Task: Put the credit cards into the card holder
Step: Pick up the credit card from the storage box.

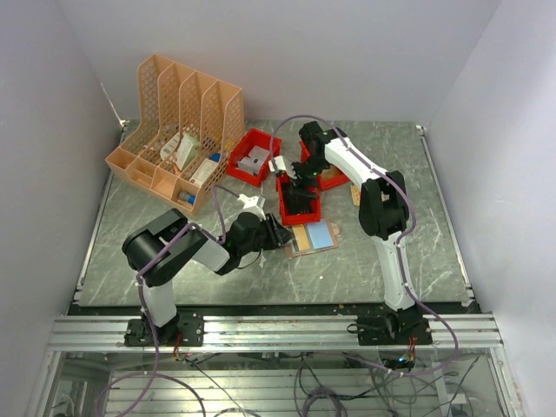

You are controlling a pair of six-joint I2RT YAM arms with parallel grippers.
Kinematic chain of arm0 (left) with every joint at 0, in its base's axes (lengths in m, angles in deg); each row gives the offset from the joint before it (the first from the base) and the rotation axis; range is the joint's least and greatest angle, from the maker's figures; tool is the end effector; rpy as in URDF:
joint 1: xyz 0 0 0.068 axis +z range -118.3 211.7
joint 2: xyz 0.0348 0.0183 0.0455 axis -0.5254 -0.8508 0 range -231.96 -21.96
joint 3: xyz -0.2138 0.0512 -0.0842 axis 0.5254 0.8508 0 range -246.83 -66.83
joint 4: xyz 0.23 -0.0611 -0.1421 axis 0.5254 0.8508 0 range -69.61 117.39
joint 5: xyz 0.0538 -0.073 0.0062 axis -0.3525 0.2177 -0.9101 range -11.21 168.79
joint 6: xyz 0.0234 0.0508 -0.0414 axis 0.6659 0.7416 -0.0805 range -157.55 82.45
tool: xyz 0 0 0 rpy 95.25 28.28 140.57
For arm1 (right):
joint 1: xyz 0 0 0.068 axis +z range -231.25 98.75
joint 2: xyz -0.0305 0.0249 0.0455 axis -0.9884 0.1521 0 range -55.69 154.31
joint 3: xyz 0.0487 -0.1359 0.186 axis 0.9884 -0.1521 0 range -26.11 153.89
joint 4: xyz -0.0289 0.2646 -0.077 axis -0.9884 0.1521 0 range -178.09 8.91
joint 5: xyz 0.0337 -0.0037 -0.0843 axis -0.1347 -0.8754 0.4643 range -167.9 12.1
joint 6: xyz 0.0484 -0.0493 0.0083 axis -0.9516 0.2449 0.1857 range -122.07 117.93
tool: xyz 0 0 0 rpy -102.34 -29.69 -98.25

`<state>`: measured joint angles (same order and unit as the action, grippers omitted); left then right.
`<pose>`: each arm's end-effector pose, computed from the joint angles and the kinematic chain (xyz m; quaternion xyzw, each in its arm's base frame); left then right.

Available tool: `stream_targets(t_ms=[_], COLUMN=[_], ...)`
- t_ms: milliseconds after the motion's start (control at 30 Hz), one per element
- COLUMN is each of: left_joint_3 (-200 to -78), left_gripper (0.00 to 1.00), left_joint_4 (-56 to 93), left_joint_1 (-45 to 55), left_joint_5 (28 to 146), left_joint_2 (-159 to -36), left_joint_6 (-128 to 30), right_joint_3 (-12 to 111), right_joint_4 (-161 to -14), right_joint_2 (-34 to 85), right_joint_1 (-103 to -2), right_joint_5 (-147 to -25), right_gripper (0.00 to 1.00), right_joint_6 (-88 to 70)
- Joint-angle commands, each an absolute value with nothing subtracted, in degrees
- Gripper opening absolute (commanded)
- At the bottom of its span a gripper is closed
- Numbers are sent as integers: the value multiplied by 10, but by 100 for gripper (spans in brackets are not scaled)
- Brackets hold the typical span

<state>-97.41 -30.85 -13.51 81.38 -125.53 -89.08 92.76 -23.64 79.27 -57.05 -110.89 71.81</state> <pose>0.2294 -0.2345 0.0513 -0.0329 0.8270 -0.4317 0.3587 0.4133 0.2196 0.1381 -0.7370 0.6087 0.2235 0.1907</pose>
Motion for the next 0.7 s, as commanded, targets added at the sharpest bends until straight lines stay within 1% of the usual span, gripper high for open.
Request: stream_targets(t_ms=[0, 200, 500, 567, 667], left_joint_3=[-994, -1000, -988, -994, -1008], left_gripper=[46, 45, 43, 43, 42], left_joint_4=[-356, -354, -329, -325, -322], left_joint_1=[-127, -123, -124, -123, -122], left_joint_5=[832, 834, 818, 817, 822], left_joint_2=[-1270, -1272, -1231, -1235, -1249], left_joint_6=[-893, -894, -879, -877, -879], right_joint_3=[919, 888, 880, 884, 892], right_joint_4=[-213, -221, -243, -234, -208], right_joint_2=[807, 794, 798, 800, 805], right_joint_1=[-571, -571, -572, -571, -571], right_joint_5=[-1116, -1120, -1121, -1126, -1138], right_gripper=[70, 66, 65, 60, 50], right_joint_6=[709, 699, 669, 669, 674])
